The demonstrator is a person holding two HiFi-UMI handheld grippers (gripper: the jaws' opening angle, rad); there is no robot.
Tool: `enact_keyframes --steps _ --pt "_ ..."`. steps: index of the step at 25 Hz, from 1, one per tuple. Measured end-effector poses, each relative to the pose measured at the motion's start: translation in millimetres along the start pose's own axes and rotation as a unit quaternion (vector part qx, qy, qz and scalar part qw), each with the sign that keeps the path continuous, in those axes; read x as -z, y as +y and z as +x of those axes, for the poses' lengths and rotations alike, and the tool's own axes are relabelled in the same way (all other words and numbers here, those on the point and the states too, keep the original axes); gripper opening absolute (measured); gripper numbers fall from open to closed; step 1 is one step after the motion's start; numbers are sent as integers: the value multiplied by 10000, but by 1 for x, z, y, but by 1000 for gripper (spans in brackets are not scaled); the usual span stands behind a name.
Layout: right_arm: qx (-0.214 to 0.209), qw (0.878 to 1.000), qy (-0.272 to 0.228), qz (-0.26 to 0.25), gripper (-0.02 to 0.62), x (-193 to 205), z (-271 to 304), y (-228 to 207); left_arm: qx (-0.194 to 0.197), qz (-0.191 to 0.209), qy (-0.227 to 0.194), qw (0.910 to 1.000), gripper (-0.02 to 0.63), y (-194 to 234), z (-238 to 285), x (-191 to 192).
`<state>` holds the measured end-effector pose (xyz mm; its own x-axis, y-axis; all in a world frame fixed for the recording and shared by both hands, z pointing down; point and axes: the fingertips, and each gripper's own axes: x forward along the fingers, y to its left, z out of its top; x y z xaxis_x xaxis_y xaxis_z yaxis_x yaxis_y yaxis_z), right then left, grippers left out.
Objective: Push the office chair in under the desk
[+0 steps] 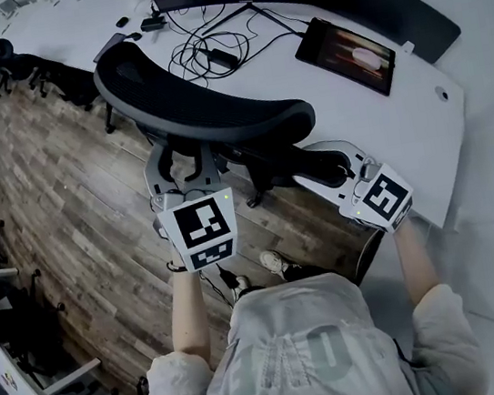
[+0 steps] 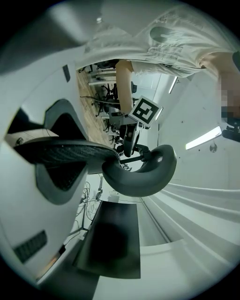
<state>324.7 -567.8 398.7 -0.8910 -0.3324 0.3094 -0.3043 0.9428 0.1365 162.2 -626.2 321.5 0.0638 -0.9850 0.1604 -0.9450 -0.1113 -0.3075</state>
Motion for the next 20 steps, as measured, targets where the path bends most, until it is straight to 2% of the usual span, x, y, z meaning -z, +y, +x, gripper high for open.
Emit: enact_keyframes --steps 5,10,12,14,18,19,20 --pt "226 9994 -232 117 155 0 1 -6 54 -41 -54 10000 153 -1 1 2" --pt "517 9986 -40 107 155 -4 0 -4 138 -187 -60 9997 153 2 -11 1" --pt "735 9969 -269 62 155 -21 -7 -6 133 -238 -88 9996 156 4 -19 -1" --pt "1025 9921 -724 57 155 -51 -18 -7 54 -210 -128 9997 156 7 -32 -2" --pt "1534 9795 -1242 -400 153 -109 -29 1 -195 133 -550 9982 155 7 -67 -24" --pt "1639 9763 -1338 -456 149 -120 -28 6 -244 258 -711 9968 143 6 -76 -33" --pt "1724 9732 -1462 -431 144 -130 -26 11 -304 393 -875 9949 95 7 -84 -44"
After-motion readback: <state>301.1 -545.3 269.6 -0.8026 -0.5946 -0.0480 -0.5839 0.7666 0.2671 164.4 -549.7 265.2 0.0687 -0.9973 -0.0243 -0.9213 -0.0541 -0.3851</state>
